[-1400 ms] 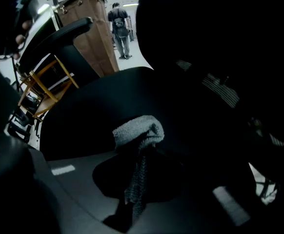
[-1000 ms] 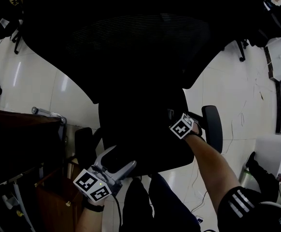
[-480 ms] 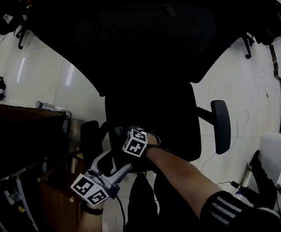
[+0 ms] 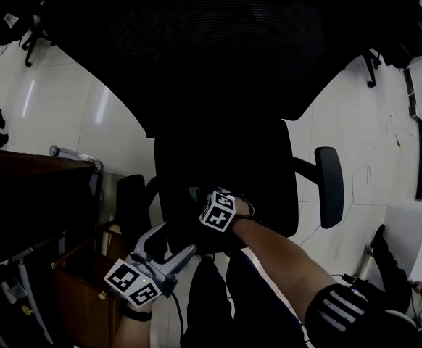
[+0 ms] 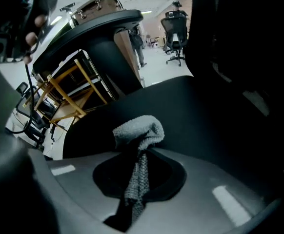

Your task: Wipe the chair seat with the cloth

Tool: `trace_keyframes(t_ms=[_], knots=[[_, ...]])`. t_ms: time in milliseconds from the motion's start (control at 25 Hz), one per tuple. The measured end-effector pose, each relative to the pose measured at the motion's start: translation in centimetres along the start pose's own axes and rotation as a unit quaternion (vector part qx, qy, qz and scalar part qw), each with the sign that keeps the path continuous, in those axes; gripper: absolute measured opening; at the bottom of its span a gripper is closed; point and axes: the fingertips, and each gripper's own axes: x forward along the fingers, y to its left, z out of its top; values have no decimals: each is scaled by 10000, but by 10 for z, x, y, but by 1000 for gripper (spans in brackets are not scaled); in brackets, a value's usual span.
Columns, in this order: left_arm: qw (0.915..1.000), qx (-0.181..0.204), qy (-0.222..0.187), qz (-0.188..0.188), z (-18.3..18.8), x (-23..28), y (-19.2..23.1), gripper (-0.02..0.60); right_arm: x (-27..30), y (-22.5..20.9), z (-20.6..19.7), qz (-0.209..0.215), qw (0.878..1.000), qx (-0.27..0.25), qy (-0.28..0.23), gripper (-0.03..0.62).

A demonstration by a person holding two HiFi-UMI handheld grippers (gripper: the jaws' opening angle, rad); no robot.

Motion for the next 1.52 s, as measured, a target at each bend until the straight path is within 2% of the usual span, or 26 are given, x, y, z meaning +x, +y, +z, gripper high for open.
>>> trace_keyframes(t_ms=[160, 320, 440, 520, 600, 720, 920, 1080, 1160, 1280, 1400, 1520], knots=[[9999, -15, 58, -121, -2, 11, -13, 353, -36, -32, -81, -348, 9983, 99, 457, 31], [9994, -38, 199, -266, -11, 24, -25, 353, -82, -68, -154, -801, 9914, 265, 1004, 31], [9989, -54, 320, -333, -19, 29, -32, 353, -109, -91, -187, -1089, 9851, 446, 1256, 31], [9987, -76, 362, -353, -22, 28, -35, 353, -118, -99, -193, -1201, 9824, 556, 1316, 31], [9986, -103, 376, -359, -25, 25, -37, 353, -120, -96, -181, -1138, 9847, 645, 1152, 31], [9985, -140, 440, -297, -35, 16, -35, 353, -106, -66, -126, -738, 9941, 500, 617, 31], [9988, -228, 424, -25, -37, -8, -25, 353, -51, 32, -20, 149, 9998, -40, -121, 31], [9993, -210, 279, 164, -32, -24, -17, 353, -10, 98, 33, 609, 9973, -172, -379, 31], [9992, -185, 221, 281, -31, -33, -9, 353, 8, 114, 41, 692, 9966, -302, -327, 31], [9987, -223, 234, 404, -36, -42, -1, 353, 23, 129, 32, 780, 9958, -449, -154, 31], [9985, -257, 218, 421, -39, -42, 0, 353, 21, 127, 13, 814, 9958, -405, -119, 31], [9985, -306, 268, 357, -44, -36, -6, 353, 10, 115, -25, 731, 9971, -201, 79, 31]])
